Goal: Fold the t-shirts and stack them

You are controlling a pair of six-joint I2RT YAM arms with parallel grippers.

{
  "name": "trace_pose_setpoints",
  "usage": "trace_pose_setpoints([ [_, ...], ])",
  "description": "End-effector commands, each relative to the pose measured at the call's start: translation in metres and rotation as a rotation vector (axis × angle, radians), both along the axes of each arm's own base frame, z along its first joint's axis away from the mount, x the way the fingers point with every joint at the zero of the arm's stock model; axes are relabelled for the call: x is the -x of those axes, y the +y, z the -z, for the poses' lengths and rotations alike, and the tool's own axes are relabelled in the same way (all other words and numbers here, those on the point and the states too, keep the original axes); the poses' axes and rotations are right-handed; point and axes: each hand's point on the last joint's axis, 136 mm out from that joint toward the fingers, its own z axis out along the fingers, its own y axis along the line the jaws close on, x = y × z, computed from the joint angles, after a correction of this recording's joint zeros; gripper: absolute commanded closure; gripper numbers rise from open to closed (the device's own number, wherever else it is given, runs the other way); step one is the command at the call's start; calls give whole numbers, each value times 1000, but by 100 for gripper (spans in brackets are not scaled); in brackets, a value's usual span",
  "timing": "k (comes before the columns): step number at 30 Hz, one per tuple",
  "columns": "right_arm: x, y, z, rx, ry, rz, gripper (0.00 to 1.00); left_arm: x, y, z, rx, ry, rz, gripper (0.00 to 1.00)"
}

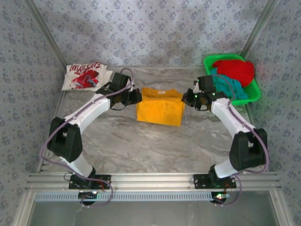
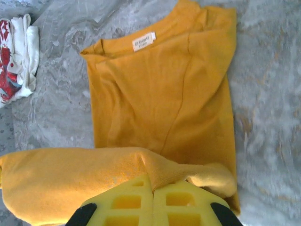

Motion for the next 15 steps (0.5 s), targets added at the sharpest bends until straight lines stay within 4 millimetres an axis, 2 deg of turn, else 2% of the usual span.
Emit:
trace_pose_setpoints([
  [1,-26,2,-7,2,-29,-41,100,-22,-4,-7,3,-26,56,100],
  [6,-70,0,2,17,-38,-27,100,-74,-9,0,-39,-57,74,100],
  [7,-81,-2,6,25,-34,-15,96,-89,-7,3,-61,-66,60,98],
  [8,-89,-3,8,23,-23,-8,89,-102,-7,1,-67,-84,58,82],
  [9,-102,-7,9,19,-23,6,76,-117,-9,-1,-72,-105,65,59],
  [10,-117,-9,8,14,-35,14,70,-135,-7,-8,-92,-137,48,43],
  [11,-128,-14,8,13,-31,31,66,-150,-3,-12,-120,-164,22,33],
  [12,-141,-16,8,1,-25,42,59,-166,1,-18,-143,-191,-4,27],
  [13,-154,-18,1,-24,-37,38,56,-179,6,-24,-166,-206,-27,22],
  [15,-164,-24,-10,-36,-40,40,57,-191,13,-39,-189,-225,-67,22],
])
